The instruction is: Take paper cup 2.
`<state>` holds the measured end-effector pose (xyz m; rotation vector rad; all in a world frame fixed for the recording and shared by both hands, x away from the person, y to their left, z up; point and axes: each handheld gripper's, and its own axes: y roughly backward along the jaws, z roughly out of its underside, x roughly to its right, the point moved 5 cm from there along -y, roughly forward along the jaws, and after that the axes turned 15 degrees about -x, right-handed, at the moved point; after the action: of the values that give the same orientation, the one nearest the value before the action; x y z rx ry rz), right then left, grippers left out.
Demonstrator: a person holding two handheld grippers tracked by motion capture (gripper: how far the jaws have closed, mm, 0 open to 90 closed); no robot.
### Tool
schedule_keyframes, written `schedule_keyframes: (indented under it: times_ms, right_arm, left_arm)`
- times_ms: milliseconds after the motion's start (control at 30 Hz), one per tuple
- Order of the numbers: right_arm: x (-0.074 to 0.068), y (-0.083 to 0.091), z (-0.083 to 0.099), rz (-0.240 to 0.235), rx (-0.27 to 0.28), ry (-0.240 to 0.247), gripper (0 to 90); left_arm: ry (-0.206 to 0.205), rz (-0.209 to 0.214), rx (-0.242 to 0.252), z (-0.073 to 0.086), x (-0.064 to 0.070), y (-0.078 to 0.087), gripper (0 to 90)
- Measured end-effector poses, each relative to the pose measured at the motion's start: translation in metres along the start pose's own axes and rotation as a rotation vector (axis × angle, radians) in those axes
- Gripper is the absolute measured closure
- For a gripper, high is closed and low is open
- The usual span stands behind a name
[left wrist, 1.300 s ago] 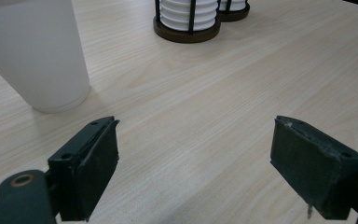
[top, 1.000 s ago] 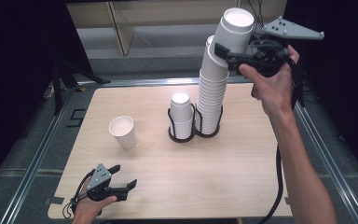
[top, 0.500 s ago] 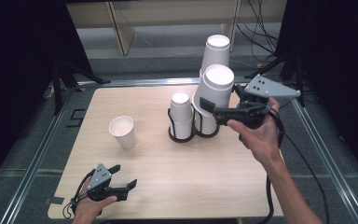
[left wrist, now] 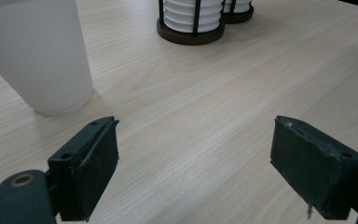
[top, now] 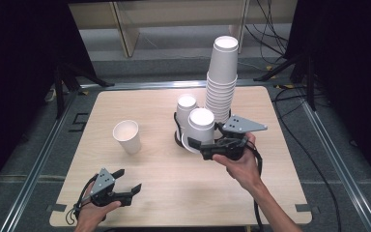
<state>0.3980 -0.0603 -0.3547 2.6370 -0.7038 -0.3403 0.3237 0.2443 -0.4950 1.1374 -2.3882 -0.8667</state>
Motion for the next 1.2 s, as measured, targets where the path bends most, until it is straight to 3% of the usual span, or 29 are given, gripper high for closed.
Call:
schedule_keyframes:
  times_ms: [100, 133, 167, 200, 233, 267, 367, 500, 633, 767, 833, 900, 933, 1167, 1200]
  right_arm:
    - [-0.005, -0.010, 0.008, -0.035, -0.021, -0.026, 17.8]
    - [-0.005, -0.014, 0.011, -0.030, -0.020, 0.002, 17.8]
    - [-0.007, -0.018, 0.013, -0.050, -0.022, -0.005, 17.8]
    - [-0.007, -0.021, 0.015, -0.041, -0.023, 0.013, 17.8]
    - [-0.010, -0.026, 0.017, -0.055, -0.017, 0.010, 17.8]
    - [-0.012, -0.028, 0.020, -0.060, -0.047, 0.000, 17.8]
    - [-0.016, -0.040, 0.027, -0.075, -0.051, 0.031, 17.8]
    - [-0.026, -0.054, 0.035, -0.124, -0.068, 0.022, 17.8]
    - [-0.029, -0.064, 0.040, -0.127, -0.075, 0.048, 17.8]
    - [-0.031, -0.075, 0.046, -0.152, -0.088, 0.043, 17.7]
    - [-0.031, -0.078, 0.049, -0.144, -0.096, 0.044, 17.7]
    - [-0.034, -0.081, 0.051, -0.172, -0.098, 0.026, 17.7]
    - [-0.032, -0.082, 0.052, -0.147, -0.104, 0.040, 17.7]
    - [-0.034, -0.091, 0.060, -0.166, -0.117, 0.046, 17.7]
    - [-0.033, -0.090, 0.061, -0.151, -0.134, 0.045, 17.7]
  left_arm:
    - [-0.007, -0.001, 0.011, -0.001, 0.001, 0.000, 14.8]
    - [-0.013, -0.002, 0.011, -0.001, 0.002, 0.000, 14.8]
    - [-0.014, 0.004, 0.017, -0.002, 0.002, -0.001, 14.8]
    - [-0.017, 0.009, 0.024, -0.002, 0.003, -0.001, 14.8]
    - [-0.015, 0.009, 0.030, -0.002, 0.004, 0.000, 14.8]
    - [-0.025, 0.015, 0.038, -0.003, 0.004, -0.001, 14.8]
    - [-0.031, 0.018, 0.045, -0.004, 0.006, 0.001, 14.8]
    - [-0.053, 0.043, 0.073, -0.006, 0.009, 0.001, 14.7]
    - [-0.063, 0.055, 0.080, -0.007, 0.012, 0.000, 14.7]
    - [-0.067, 0.045, 0.057, -0.006, 0.011, 0.001, 14.7]
    - [-0.062, 0.059, 0.078, -0.007, 0.012, -0.001, 14.7]
    - [-0.066, 0.058, 0.072, -0.006, 0.012, -0.001, 14.7]
    - [-0.068, 0.055, 0.066, -0.006, 0.012, 0.000, 14.7]
    - [-0.071, 0.071, 0.064, -0.006, 0.014, -0.001, 14.7]
    - [-0.069, 0.073, 0.065, -0.006, 0.014, 0.000, 14.7]
